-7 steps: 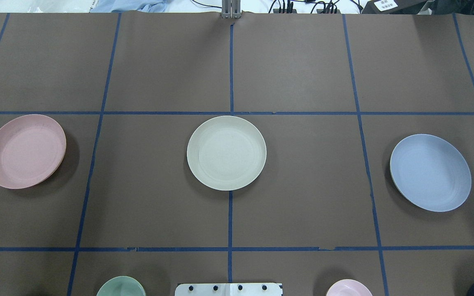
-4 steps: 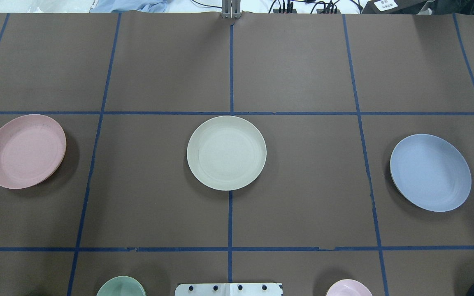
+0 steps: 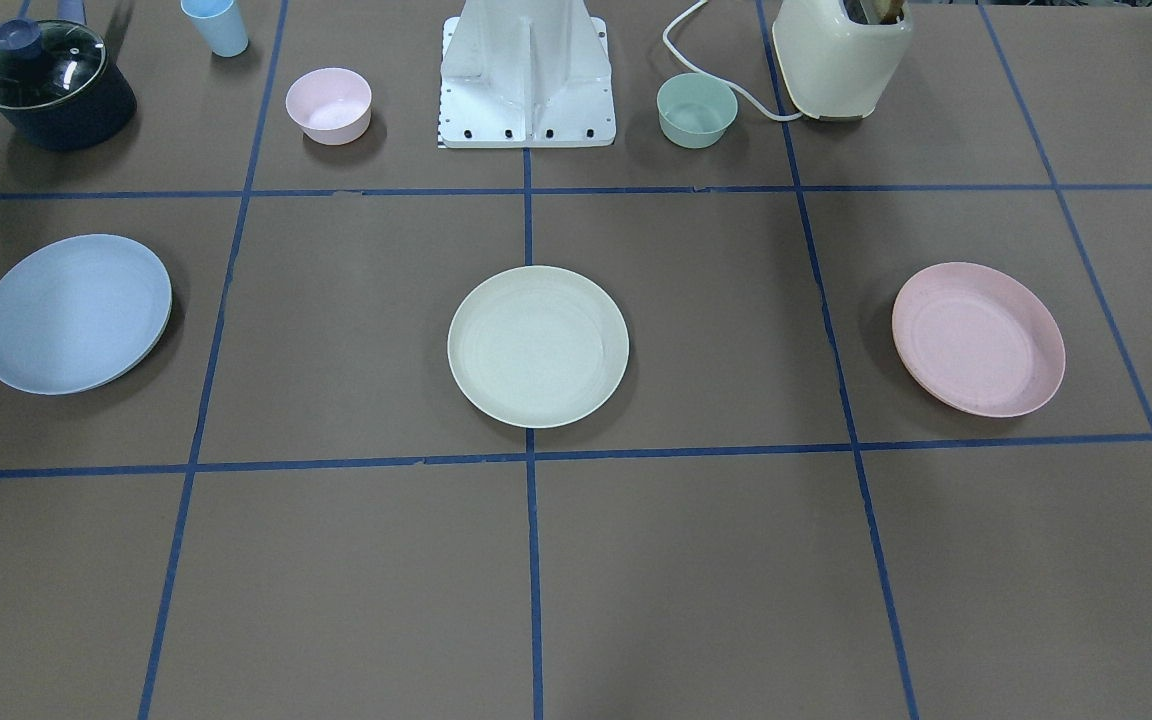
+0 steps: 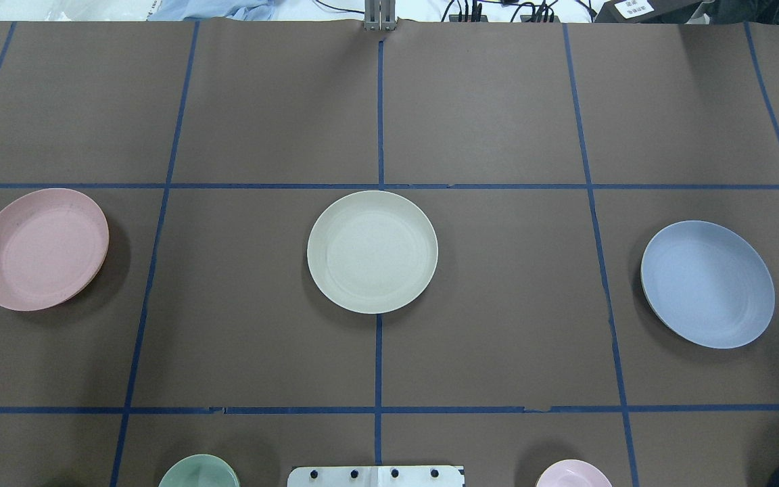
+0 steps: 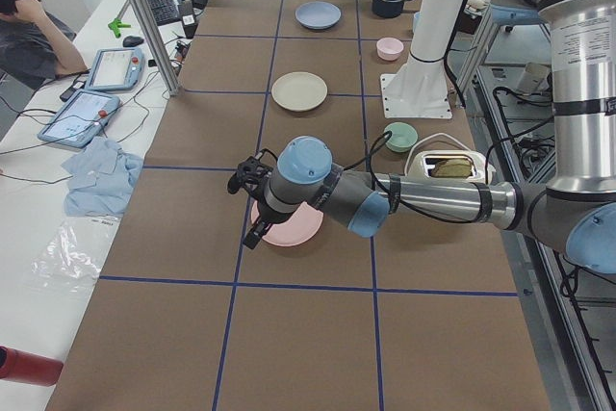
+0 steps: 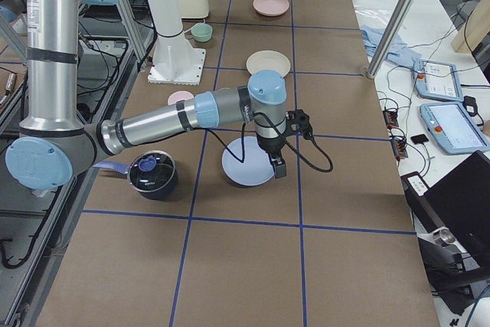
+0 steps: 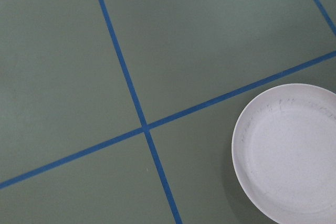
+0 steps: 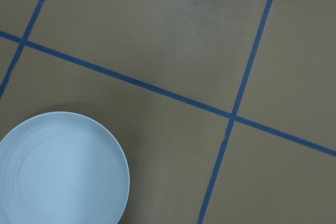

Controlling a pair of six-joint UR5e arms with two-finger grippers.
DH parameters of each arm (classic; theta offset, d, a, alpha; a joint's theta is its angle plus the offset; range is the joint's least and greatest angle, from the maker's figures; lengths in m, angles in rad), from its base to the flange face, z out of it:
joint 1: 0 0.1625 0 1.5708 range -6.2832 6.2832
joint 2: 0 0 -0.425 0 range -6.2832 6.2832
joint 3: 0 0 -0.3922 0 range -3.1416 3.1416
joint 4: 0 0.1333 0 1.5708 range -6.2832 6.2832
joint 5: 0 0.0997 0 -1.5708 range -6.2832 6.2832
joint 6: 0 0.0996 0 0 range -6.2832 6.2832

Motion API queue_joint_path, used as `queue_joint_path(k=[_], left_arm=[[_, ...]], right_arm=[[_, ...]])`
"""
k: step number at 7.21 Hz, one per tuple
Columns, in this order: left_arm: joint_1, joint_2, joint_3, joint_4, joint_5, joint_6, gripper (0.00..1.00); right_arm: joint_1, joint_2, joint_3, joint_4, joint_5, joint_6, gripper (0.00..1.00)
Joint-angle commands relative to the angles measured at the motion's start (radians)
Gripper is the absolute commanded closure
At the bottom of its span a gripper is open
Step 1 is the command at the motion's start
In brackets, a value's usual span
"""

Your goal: Stack three plates with pink and blue

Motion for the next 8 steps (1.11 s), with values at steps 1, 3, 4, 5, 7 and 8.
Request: queue_joint_path(k=[1,3,4,5,7,8], left_arm=[[0.001,-0.082,0.067,-0.165,0.061,-0.006,0.0],[0.004,-0.189,0.224,-0.246,0.059,-0.188,0.0],[0.027,-0.175,0.232,-0.336,0.061,-0.228,0.0],[0.105,-0.152,0.261,-0.381,0.058,-0.268,0.0],[0.249,-0.097,0.282,-0.474,0.129,-0.488,0.0],[0.353,-0.056,0.316,-0.62,0.229,-0.644,0.0]], right_arm=[[0.0,0.036,0.004,0.0,0.0,0.001,0.0],[-0.002,0.034,-0.047,0.15,0.039,0.03,0.0],[-0.027,0.027,-0.084,0.273,0.043,0.164,0.0],[-0.105,0.016,-0.088,0.361,0.032,0.338,0.0],[-0.187,-0.022,-0.088,0.529,0.0,0.525,0.0],[-0.19,-0.041,-0.088,0.579,-0.002,0.55,0.0]])
